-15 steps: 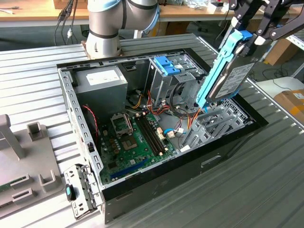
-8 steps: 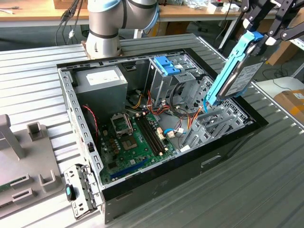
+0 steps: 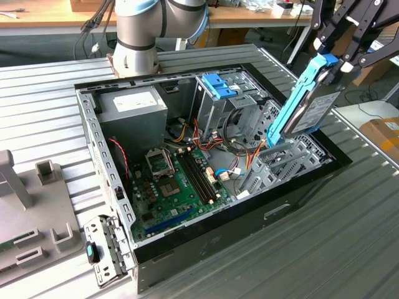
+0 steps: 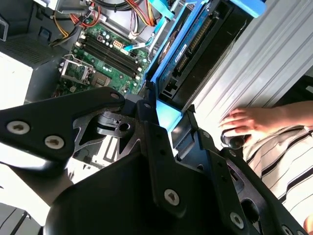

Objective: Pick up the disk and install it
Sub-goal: 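Insert the disk into the insertion slot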

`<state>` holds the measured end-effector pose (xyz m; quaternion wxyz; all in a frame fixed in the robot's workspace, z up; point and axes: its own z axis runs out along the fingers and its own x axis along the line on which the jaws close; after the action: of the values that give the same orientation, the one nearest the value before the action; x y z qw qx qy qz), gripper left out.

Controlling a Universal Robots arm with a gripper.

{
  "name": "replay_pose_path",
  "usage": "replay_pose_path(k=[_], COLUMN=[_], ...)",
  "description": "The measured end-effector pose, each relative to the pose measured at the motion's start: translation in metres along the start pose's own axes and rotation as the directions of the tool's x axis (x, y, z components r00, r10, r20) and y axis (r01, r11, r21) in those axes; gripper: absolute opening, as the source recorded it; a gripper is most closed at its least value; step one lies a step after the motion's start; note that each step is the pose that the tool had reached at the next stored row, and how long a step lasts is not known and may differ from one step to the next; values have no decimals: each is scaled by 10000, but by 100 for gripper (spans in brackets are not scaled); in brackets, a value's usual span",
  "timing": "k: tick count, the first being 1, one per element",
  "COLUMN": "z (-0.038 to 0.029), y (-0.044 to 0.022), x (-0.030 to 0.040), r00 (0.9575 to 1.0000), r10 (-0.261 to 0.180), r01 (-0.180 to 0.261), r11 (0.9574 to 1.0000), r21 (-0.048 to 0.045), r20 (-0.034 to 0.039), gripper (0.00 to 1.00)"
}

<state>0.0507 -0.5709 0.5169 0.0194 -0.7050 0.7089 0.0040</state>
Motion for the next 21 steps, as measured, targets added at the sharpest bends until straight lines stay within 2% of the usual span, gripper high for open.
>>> replay_pose_path(k=[1, 4, 7, 9, 12, 16, 21], z=[34, 77, 183, 210, 211, 265, 295], y=[-6, -23, -63, -73, -75, -74, -74], x=[2, 23, 36, 37, 29, -5, -138], r00=[10000, 10000, 10000, 10000, 10000, 10000, 10000], r10=[15, 60, 96, 100, 96, 99, 98], r01=[-15, -60, -96, -100, -96, -99, -98], r11=[10000, 10000, 10000, 10000, 10000, 10000, 10000], r21=[1, 2, 3, 3, 4, 2, 3], r20=[0, -2, -2, -6, -6, -6, -3], gripper=[36, 36, 36, 36, 36, 36, 36])
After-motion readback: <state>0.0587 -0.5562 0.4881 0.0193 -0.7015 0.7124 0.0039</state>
